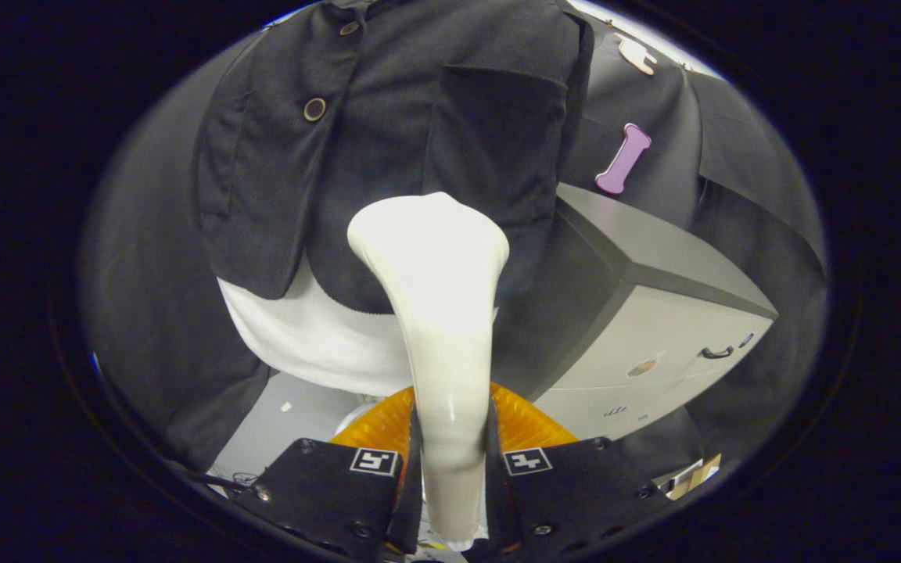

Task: Iron the clothes twice with a garment steamer, once on the left side and once on the right side.

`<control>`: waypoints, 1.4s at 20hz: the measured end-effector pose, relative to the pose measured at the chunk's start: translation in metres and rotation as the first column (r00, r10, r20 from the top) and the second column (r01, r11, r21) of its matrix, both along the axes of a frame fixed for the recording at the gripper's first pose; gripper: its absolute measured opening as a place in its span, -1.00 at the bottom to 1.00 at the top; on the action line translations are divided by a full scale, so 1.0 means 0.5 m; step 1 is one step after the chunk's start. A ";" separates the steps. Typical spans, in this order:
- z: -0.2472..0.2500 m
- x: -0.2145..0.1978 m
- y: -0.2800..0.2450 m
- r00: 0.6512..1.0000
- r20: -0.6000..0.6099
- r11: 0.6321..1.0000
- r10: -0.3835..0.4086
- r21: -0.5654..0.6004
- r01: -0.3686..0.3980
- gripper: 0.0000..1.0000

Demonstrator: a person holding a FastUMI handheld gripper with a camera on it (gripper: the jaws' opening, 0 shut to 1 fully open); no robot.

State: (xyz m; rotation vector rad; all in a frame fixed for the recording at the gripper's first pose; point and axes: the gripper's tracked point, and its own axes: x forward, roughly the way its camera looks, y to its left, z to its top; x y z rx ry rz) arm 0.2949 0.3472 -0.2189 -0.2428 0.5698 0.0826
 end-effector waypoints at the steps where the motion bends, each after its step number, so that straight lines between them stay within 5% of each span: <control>1: 0.000 -0.002 0.000 1.000 -0.003 1.000 -0.001 0.001 0.001 -0.29; 7: 0.045 -0.016 0.001 1.000 0.008 0.999 0.003 0.043 -0.003 -0.29; 14: 0.272 -0.062 0.030 0.983 0.177 0.989 0.038 0.134 -0.062 -0.29; 28: 0.768 -0.135 0.253 0.849 0.520 0.947 0.087 0.220 -0.232 -0.29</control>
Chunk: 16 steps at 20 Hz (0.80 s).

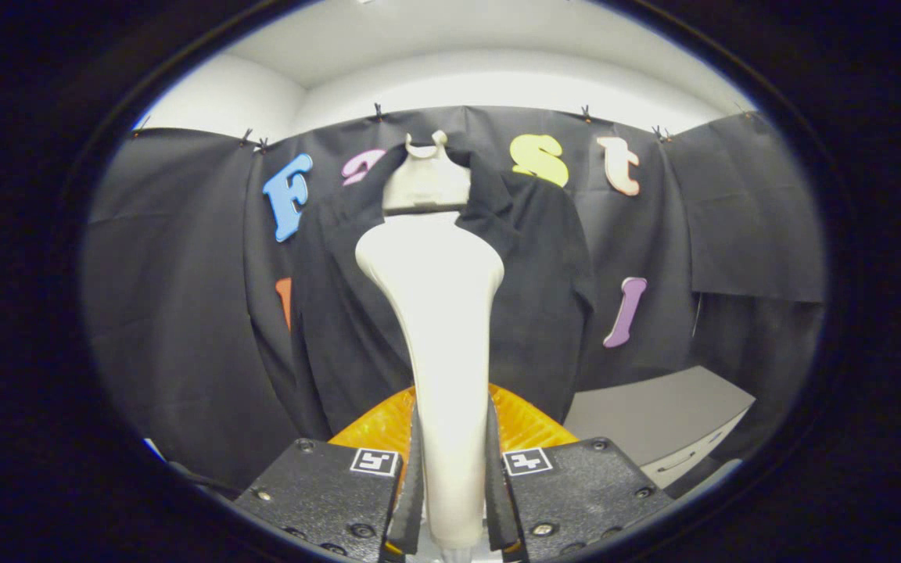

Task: Iron the clothes twice with a garment steamer, once on the left side and once on the right side.

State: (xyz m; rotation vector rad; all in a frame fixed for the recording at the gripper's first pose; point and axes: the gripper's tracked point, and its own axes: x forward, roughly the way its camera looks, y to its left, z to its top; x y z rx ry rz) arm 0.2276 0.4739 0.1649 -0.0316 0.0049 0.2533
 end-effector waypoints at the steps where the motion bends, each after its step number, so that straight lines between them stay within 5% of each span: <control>1: 0.026 0.000 0.021 1.000 0.016 1.000 0.006 -0.001 -0.006 -0.29; 8: 0.158 0.009 0.173 0.996 0.094 0.999 0.008 -0.036 -0.004 -0.29; 16: 0.152 0.088 0.286 0.995 0.079 0.990 -0.060 -0.121 0.069 -0.29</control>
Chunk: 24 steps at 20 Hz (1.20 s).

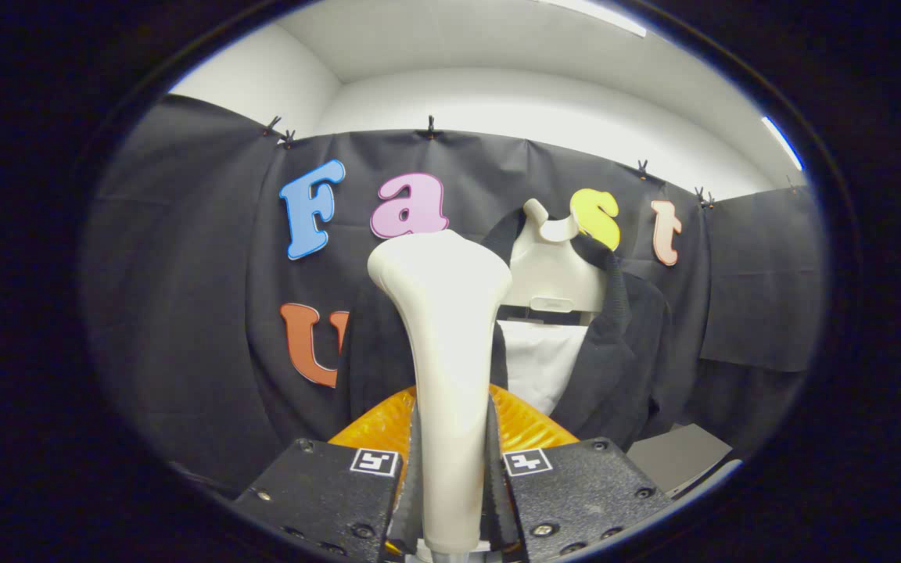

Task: Iron the clothes twice with a garment steamer, once on the left side and once on the right side.

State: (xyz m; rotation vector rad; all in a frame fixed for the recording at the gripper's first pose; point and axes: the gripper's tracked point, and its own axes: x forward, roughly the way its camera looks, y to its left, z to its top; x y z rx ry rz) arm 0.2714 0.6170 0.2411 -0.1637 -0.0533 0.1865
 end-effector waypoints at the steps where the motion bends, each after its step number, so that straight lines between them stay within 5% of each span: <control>1: -0.002 0.007 0.000 1.000 0.000 1.000 -0.015 -0.004 0.015 -0.29; 24: -0.244 0.021 -0.052 0.986 -0.149 0.997 -0.077 -0.041 0.072 -0.29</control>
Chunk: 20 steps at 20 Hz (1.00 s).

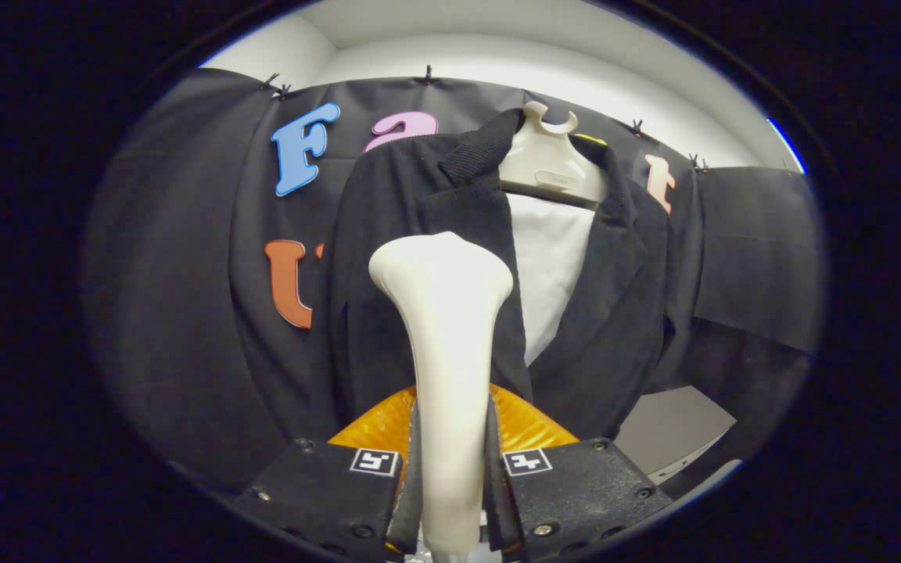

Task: Iron the clothes twice with a garment steamer, once on the left side and once on the right side.

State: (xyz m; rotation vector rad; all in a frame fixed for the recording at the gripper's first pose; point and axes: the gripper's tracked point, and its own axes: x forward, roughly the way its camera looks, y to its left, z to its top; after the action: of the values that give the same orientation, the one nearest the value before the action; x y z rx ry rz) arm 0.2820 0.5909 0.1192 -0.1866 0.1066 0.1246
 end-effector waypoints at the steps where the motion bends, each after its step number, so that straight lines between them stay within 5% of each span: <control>1: -0.012 0.002 -0.001 1.000 -0.007 1.000 0.000 -0.001 0.000 -0.29; 20: -0.260 -0.023 -0.058 0.988 -0.151 0.997 -0.033 -0.073 0.023 -0.29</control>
State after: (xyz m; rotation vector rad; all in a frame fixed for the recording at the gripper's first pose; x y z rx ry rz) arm 0.2707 0.5620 -0.0108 -0.2461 0.2659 0.1071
